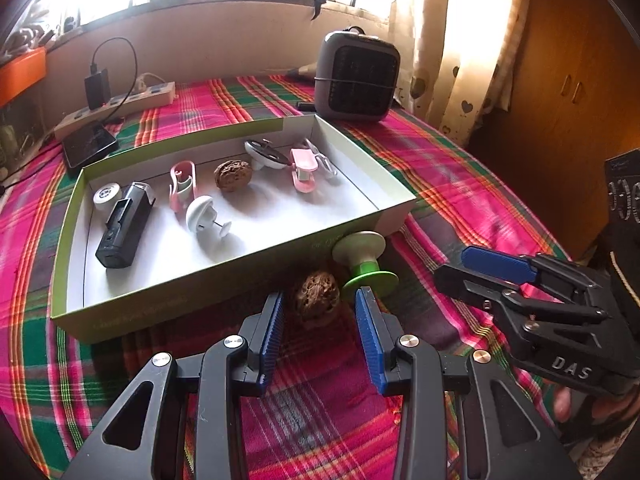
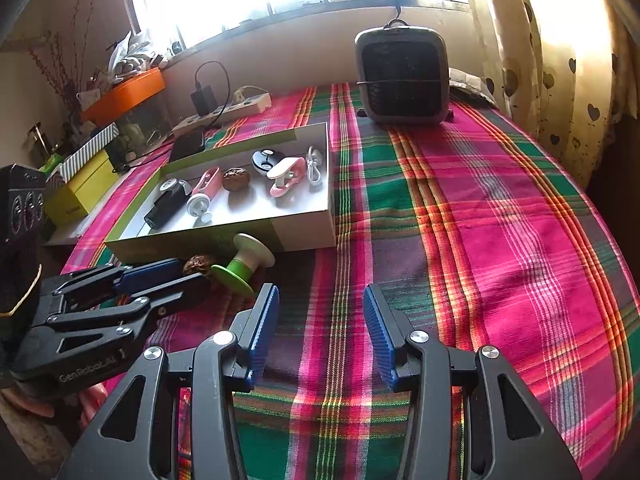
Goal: Organize objects
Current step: 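Lower the left gripper onto the walnut and close it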
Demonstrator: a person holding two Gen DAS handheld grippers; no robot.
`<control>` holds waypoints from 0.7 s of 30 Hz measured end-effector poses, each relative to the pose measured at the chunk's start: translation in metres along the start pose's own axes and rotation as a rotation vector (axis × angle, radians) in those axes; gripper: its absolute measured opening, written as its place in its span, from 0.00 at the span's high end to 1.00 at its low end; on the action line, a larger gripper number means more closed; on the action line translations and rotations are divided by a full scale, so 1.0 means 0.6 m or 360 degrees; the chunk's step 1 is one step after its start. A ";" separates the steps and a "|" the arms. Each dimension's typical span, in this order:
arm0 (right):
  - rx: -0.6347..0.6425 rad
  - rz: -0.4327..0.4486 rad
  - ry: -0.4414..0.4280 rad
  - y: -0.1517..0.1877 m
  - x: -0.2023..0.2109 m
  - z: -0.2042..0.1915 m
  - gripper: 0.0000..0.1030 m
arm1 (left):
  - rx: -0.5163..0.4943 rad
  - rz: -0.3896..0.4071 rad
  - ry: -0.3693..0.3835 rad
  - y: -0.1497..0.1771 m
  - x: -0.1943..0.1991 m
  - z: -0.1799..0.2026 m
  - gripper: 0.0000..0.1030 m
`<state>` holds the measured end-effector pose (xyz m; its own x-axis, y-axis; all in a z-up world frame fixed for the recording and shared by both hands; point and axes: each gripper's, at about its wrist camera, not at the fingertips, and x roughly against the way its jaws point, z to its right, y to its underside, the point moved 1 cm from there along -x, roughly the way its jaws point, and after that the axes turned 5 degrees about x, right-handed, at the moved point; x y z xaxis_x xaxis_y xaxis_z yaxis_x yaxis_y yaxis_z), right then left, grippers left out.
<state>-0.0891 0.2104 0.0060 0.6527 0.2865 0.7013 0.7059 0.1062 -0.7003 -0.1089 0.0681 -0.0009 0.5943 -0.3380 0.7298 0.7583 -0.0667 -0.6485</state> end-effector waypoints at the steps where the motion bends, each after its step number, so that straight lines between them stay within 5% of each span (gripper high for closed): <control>1: -0.0002 0.0001 -0.0001 -0.001 0.000 0.001 0.56 | -0.0007 -0.0005 -0.0007 0.000 -0.002 0.001 0.66; 21: 0.0002 0.0002 -0.0014 -0.005 0.002 0.000 0.56 | 0.0077 -0.0018 0.0042 -0.006 -0.006 -0.016 0.74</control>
<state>-0.0903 0.2104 0.0087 0.6512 0.2949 0.6992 0.7047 0.1070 -0.7014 -0.1163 0.0605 -0.0031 0.5789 -0.3624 0.7305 0.7773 -0.0256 -0.6286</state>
